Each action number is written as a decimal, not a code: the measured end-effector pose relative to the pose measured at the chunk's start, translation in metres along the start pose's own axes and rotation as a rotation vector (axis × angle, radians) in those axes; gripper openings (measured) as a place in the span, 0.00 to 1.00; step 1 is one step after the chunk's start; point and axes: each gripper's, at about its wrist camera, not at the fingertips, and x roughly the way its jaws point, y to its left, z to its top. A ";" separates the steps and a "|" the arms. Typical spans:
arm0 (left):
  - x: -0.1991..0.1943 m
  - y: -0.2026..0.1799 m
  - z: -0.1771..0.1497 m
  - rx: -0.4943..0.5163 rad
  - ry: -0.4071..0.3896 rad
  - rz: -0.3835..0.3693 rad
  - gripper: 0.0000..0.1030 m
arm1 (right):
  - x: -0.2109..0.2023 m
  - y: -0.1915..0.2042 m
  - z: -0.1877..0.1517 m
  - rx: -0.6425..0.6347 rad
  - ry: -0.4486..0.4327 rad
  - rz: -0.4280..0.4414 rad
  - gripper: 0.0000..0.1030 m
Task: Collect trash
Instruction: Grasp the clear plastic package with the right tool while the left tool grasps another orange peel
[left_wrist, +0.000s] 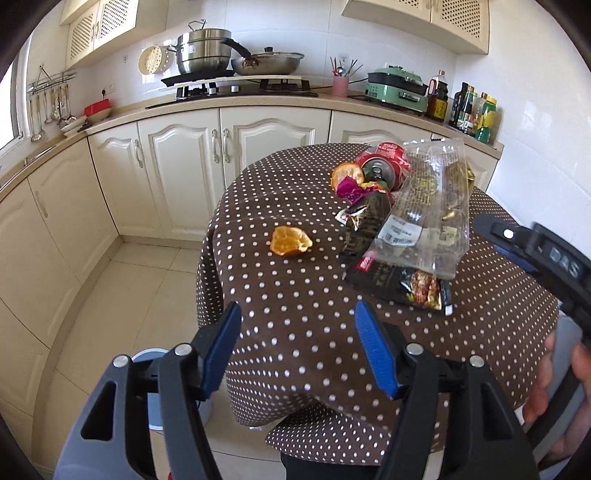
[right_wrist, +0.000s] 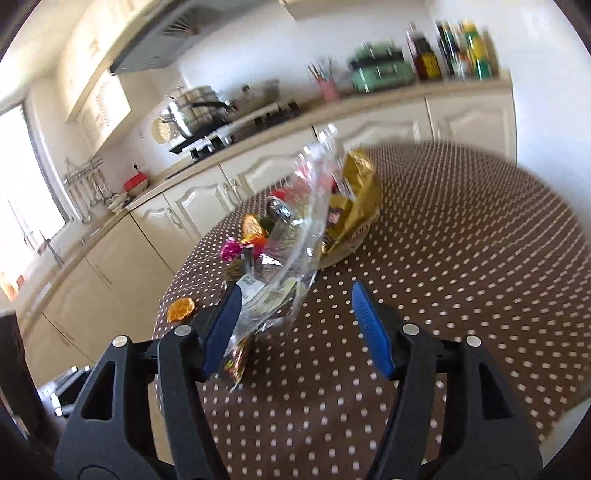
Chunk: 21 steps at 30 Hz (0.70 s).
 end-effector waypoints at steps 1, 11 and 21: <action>0.001 0.000 0.002 -0.002 0.001 0.003 0.62 | 0.007 -0.004 0.005 0.017 0.011 0.013 0.60; 0.025 0.015 0.018 -0.025 0.035 0.027 0.64 | 0.037 0.000 0.019 -0.028 0.079 0.038 0.09; 0.065 0.013 0.042 -0.024 0.067 0.017 0.64 | -0.002 0.025 0.029 -0.157 -0.164 0.004 0.07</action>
